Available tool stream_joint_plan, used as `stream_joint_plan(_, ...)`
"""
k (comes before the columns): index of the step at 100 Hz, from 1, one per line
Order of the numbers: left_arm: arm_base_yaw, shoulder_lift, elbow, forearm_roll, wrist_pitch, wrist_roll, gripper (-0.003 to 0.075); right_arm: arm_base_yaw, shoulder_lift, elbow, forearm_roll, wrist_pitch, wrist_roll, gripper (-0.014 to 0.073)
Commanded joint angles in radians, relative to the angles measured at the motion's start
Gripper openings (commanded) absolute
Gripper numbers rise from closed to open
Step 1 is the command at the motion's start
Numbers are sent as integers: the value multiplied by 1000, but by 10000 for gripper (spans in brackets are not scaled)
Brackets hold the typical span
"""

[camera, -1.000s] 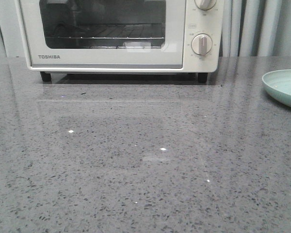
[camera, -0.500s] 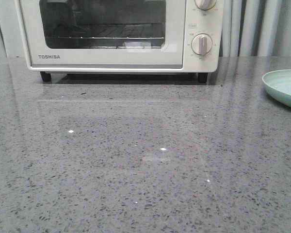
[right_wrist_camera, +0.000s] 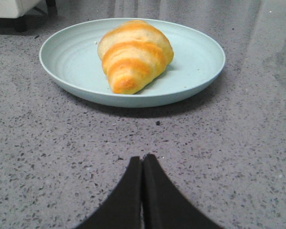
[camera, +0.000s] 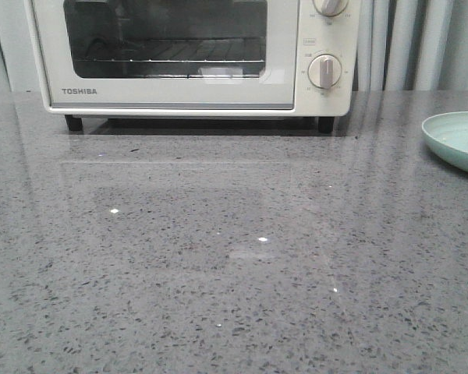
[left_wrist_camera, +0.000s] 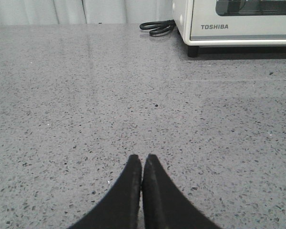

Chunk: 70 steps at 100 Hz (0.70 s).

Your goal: Put bread in oven

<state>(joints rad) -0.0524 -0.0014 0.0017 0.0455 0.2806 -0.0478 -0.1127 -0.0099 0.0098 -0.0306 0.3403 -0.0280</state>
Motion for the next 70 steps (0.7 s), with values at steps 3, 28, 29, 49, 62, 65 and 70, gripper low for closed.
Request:
stream_joint_plan(3,1,-29,21,2,-79,-8,-21,-8,-18,26,-2,-20,-1,-74)
stream_joint_plan(28,1,-29,21,2,-79,-8,-21,-8,-18,26,-2,-20,-1,-74)
stream_joint_plan(29,1,-29,21,2,-79,-8,-21,-8,-18,26,-2,-20,-1,-74)
stream_joint_plan(49,1,-29,21,2,-79,-8,-22,-8,-18,26,-2,-20,-1,-74)
stream_joint_plan(62,1,-29,21,2,-79,-8,-21,-8,-18,26,-2,-20,-1,-74)
stream_joint_plan(65,1,-29,21,2,-79,-8,-21,-8,-18,26,-2,-20,-1,-74)
stream_joint_plan(70,1,-29,21,2,-88,-8,-22,-8,-18,26,-2,-20,-1,-74)
